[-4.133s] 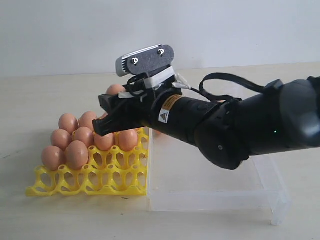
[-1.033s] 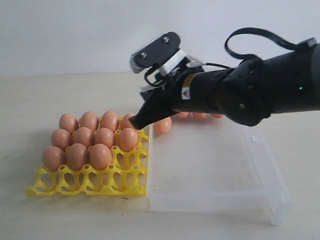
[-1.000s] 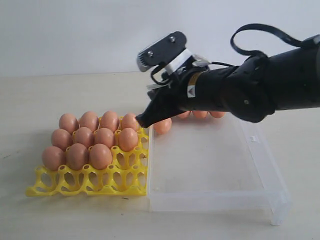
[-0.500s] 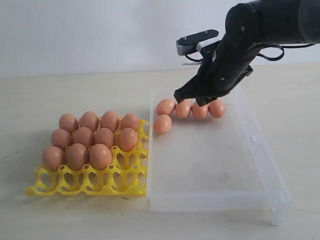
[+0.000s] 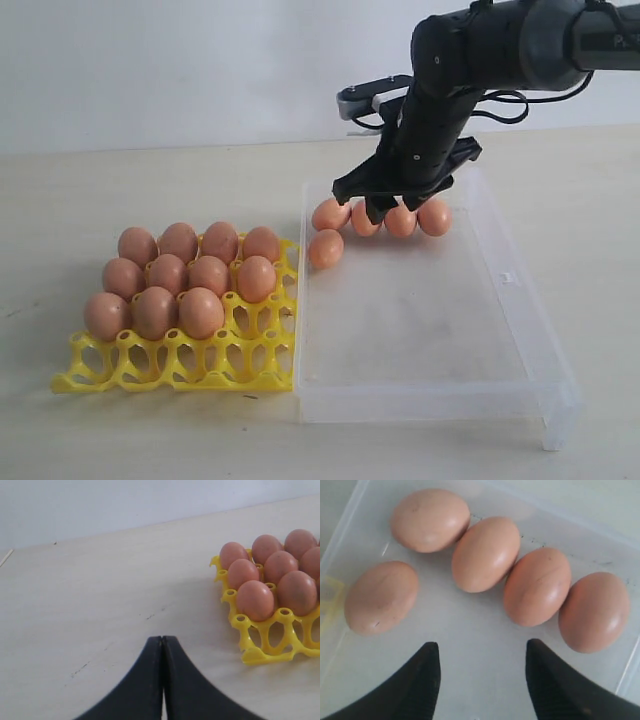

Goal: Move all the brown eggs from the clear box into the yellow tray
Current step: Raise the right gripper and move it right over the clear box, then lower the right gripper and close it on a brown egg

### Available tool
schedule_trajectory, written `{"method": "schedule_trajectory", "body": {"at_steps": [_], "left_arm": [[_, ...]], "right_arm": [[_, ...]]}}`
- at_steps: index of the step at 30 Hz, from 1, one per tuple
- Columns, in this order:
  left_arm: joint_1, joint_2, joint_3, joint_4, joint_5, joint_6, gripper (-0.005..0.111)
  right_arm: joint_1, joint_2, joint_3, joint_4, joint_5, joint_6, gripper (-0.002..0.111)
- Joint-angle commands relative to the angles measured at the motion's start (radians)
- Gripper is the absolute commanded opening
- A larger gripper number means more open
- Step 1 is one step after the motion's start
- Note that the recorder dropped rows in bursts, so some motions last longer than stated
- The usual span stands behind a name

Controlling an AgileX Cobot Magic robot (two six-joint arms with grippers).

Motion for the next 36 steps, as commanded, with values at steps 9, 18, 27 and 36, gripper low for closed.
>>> {"method": "schedule_trajectory", "body": {"at_steps": [9,18,27,36], "left_arm": [[-0.005,-0.006,-0.004,-0.001,-0.006,-0.005,0.0],[-0.005,-0.006,-0.004,-0.001,-0.006,-0.005,0.0],[-0.005,-0.006,-0.004,-0.001,-0.006,-0.005,0.0],[-0.005,-0.006,-0.004,-0.001,-0.006,-0.005,0.0]], "right_arm": [[-0.059,0.065,-0.082,-0.003,-0.021,0.05,0.051],[-0.062,0.092,-0.082,-0.001,-0.114,0.096,0.051],[-0.064,0.099,-0.082,-0.017,-0.152,0.134,0.051],[-0.064,0.112,-0.082,-0.017,-0.085,0.134,0.051]]}}
